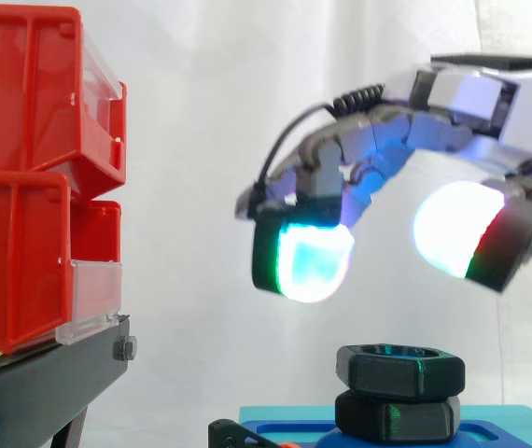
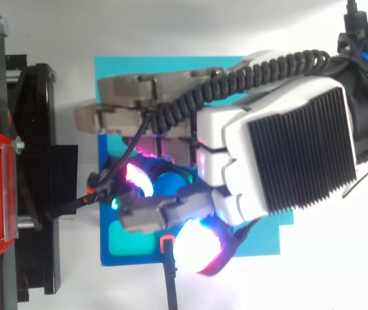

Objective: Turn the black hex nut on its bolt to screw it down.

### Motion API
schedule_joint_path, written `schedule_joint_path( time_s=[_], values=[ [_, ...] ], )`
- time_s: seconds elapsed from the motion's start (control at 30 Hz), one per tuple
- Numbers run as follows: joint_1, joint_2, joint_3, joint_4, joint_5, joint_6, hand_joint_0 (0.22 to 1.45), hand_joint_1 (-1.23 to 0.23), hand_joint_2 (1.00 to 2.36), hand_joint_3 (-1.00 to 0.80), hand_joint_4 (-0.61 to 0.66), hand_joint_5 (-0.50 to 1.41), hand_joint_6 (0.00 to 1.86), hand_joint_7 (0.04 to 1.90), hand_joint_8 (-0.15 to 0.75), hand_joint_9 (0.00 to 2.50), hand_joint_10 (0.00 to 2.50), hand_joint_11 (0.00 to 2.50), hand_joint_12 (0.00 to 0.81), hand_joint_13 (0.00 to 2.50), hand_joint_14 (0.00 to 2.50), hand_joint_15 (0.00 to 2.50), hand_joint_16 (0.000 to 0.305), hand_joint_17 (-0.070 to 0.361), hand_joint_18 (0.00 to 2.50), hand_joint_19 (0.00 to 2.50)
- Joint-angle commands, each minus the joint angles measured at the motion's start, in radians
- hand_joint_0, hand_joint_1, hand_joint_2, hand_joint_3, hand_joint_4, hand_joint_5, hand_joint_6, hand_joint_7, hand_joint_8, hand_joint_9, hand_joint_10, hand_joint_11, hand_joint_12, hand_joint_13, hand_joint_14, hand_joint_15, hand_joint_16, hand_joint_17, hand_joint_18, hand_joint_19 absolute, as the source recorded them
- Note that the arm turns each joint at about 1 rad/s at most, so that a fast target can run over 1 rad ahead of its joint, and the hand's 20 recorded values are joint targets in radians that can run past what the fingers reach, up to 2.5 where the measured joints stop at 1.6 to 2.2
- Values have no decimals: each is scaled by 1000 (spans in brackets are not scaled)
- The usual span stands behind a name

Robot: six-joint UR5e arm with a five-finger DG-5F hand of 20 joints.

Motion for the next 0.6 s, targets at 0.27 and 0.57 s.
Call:
schedule_joint_path(
  time_s=[0.27,0.57],
  values=[
    [77,-2,15,-33,84,1,515,-194,1000,-500,-46,33,507,1084,282,1125,10,283,312,699,8,178,45,100,603,477],
    [109,-2,-48,-36,125,1,516,-200,1000,-500,-30,32,507,1061,278,1118,10,272,313,696,7,179,45,101,594,478]
  ],
)
